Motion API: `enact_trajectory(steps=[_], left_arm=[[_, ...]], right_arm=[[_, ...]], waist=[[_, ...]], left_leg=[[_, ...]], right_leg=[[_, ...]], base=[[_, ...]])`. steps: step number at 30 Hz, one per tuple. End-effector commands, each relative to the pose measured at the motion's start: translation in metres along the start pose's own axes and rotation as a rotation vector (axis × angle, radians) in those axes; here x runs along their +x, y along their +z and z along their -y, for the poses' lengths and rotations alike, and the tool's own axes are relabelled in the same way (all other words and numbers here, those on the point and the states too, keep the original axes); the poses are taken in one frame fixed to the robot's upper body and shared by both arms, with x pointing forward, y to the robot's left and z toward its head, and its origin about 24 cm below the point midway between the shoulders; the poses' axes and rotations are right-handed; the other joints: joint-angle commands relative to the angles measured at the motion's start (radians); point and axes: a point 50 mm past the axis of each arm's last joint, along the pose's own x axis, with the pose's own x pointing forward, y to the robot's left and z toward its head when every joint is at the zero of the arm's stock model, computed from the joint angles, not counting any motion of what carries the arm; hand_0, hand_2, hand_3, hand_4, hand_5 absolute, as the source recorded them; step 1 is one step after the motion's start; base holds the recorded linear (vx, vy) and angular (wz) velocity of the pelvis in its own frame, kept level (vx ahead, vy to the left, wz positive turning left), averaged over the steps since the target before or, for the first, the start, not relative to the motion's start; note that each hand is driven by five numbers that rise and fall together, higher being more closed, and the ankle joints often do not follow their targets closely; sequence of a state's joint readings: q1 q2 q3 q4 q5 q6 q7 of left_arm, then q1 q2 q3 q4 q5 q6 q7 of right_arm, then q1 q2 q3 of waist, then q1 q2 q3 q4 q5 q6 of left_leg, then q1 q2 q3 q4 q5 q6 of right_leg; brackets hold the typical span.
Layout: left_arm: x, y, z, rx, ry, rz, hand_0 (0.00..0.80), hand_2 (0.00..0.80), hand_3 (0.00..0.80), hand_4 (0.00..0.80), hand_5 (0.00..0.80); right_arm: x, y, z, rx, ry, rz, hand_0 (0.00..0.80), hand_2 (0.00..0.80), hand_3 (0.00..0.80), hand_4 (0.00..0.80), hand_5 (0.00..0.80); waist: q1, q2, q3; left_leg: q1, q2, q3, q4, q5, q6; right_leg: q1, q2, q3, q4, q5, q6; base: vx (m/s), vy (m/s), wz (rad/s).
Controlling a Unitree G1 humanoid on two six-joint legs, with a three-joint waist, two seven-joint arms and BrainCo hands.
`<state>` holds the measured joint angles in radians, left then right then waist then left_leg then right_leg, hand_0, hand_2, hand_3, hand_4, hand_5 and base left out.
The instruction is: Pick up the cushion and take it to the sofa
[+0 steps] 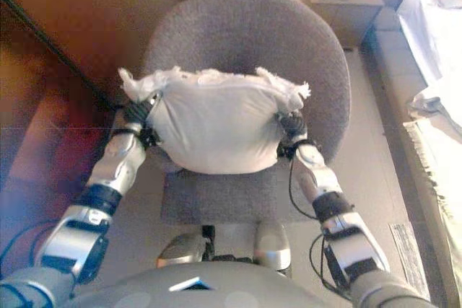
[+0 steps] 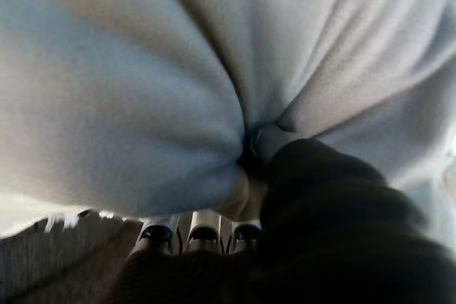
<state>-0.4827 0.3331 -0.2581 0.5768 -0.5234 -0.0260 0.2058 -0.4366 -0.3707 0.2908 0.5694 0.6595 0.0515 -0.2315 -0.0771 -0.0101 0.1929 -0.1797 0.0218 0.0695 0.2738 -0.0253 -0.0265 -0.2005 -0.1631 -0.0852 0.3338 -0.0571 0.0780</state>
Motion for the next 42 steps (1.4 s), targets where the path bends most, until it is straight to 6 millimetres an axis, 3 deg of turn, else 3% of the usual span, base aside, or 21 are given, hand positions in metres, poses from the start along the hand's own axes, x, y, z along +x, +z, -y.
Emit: enact_trajectory(steps=[1,5,14,22,28,31,37,42], left_arm=[[0.012,0.042,0.019,0.012,-0.053,0.16,0.8,0.8,0.8,0.8,0.8],[0.019,0.047,0.015,-0.009,-0.007,0.155,0.8,0.8,0.8,0.8,0.8],[0.027,0.056,0.036,-0.036,-0.012,0.127,0.8,0.8,0.8,0.8,0.8],[0.02,0.057,0.054,-0.114,-0.002,0.15,0.8,0.8,0.8,0.8,0.8],[0.015,0.05,0.054,-0.128,0.007,0.141,0.8,0.8,0.8,0.8,0.8],[0.017,0.058,0.052,-0.14,-0.03,0.171,0.8,0.8,0.8,0.8,0.8],[0.018,0.061,0.055,-0.136,-0.069,0.166,0.8,0.8,0.8,0.8,0.8],[0.018,0.062,0.051,-0.16,-0.052,0.196,0.8,0.8,0.8,0.8,0.8]], right_arm=[[0.006,0.077,-0.062,0.091,0.194,0.268,0.8,0.8,0.8,0.8,0.8],[0.009,0.092,-0.062,0.042,0.191,0.294,0.8,0.8,0.8,0.8,0.8],[0.025,0.116,-0.029,0.055,0.088,0.284,0.8,0.8,0.8,0.8,0.8],[0.032,0.138,-0.004,-0.066,0.037,0.277,0.8,0.8,0.8,0.8,0.8],[0.035,0.154,-0.004,-0.117,0.042,0.279,0.8,0.8,0.8,0.8,0.8],[0.036,0.163,-0.003,-0.102,0.038,0.282,0.8,0.8,0.8,0.8,0.8],[0.041,0.161,0.0,-0.139,0.012,0.241,0.8,0.8,0.8,0.8,0.8],[0.041,0.168,-0.013,-0.157,0.038,0.284,0.8,0.8,0.8,0.8,0.8]], waist=[[0.011,-0.057,-0.007],[0.002,-0.044,0.015],[-0.006,-0.033,0.067],[0.035,-0.044,0.11],[0.078,-0.043,0.135],[0.096,-0.038,0.152],[0.128,-0.03,0.173],[0.149,-0.028,0.187]], left_leg=[[-0.046,0.069,0.061,0.258,-0.167,0.006],[-0.099,0.09,0.043,0.34,-0.199,0.011],[-0.137,0.092,0.021,0.38,-0.208,0.001],[-0.176,0.09,-0.013,0.427,-0.212,-0.007],[-0.203,0.075,-0.044,0.42,-0.179,-0.013],[-0.226,0.065,-0.058,0.411,-0.154,-0.019],[-0.25,0.057,-0.086,0.394,-0.116,-0.024],[-0.277,0.047,-0.104,0.407,-0.112,-0.025]], right_leg=[[-0.133,-0.039,0.034,0.112,0.072,0.025],[-0.188,-0.036,0.046,0.224,0.01,0.002],[-0.217,-0.023,0.052,0.282,-0.032,-0.016],[-0.219,-0.02,0.032,0.314,-0.063,-0.027],[-0.219,-0.018,0.01,0.321,-0.072,-0.037],[-0.224,-0.018,-0.002,0.317,-0.072,-0.042],[-0.224,-0.014,-0.021,0.306,-0.071,-0.048],[-0.235,-0.013,-0.033,0.322,-0.077,-0.056]], base=[[-0.112,-0.004,0.18],[-0.022,0.041,-0.11],[0.001,-0.004,0.08],[0.022,-0.047,0.05],[-0.007,-0.021,0.09],[-0.061,-0.017,0.16],[-0.029,-0.026,0.24],[-0.013,-0.031,0.14]])
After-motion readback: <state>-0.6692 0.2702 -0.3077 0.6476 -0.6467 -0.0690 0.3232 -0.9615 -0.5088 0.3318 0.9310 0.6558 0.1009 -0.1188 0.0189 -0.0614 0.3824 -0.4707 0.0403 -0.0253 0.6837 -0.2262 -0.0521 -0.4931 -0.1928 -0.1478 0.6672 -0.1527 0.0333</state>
